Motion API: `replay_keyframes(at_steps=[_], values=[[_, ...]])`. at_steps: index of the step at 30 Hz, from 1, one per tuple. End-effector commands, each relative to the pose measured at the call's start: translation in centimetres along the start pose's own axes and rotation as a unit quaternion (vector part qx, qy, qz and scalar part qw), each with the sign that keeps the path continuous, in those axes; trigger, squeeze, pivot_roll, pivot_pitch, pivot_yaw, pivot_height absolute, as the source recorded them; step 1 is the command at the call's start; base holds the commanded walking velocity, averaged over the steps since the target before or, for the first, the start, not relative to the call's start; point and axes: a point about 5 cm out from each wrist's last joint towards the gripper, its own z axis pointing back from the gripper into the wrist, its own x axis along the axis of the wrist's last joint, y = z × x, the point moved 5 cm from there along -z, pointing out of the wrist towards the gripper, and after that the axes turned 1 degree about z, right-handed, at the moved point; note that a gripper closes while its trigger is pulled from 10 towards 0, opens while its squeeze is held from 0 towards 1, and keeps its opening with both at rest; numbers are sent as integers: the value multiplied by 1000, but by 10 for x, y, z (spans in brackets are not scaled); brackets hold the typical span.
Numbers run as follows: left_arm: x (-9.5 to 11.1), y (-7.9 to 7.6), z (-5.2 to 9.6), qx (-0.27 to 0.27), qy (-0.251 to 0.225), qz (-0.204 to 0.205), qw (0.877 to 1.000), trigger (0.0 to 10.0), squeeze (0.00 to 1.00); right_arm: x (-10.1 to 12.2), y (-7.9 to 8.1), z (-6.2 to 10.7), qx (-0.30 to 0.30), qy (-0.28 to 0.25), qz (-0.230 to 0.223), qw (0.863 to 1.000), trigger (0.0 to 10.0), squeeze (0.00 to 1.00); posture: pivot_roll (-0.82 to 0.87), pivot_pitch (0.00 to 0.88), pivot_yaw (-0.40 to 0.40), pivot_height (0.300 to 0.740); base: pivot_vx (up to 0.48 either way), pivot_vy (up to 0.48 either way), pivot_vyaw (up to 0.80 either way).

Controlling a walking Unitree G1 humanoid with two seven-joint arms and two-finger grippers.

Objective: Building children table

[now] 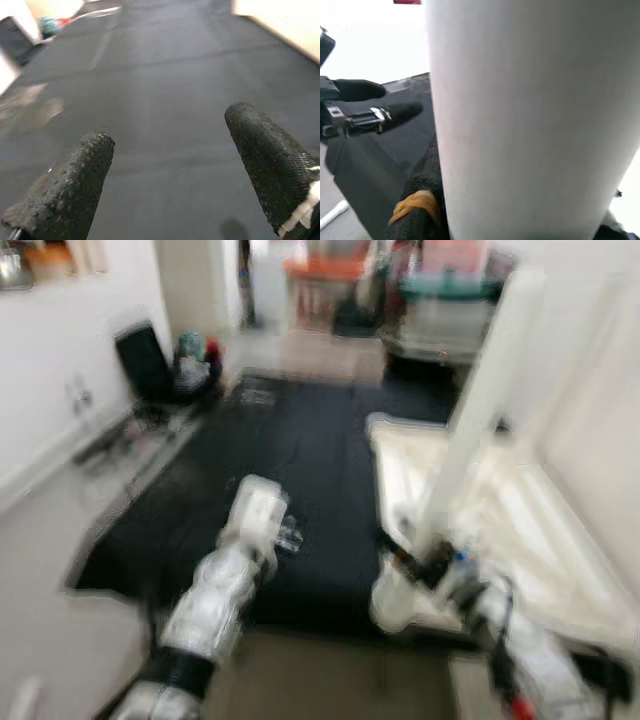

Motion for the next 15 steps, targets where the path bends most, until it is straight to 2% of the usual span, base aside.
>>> replay_keyframes(at_steps=[1, 15], values=[[4, -8, -1, -9, -6, 0, 1000, 10000, 0, -63, -20, 26, -52, 131, -12, 990, 0, 0, 31, 0, -59, 740, 0, 0, 0], [10, -3, -1, 2, -22, 18, 1000, 10000, 0, -56, -23, 14, -79, 108, -14, 991, 0, 0, 34, 0, -60, 740, 0, 0, 0]])
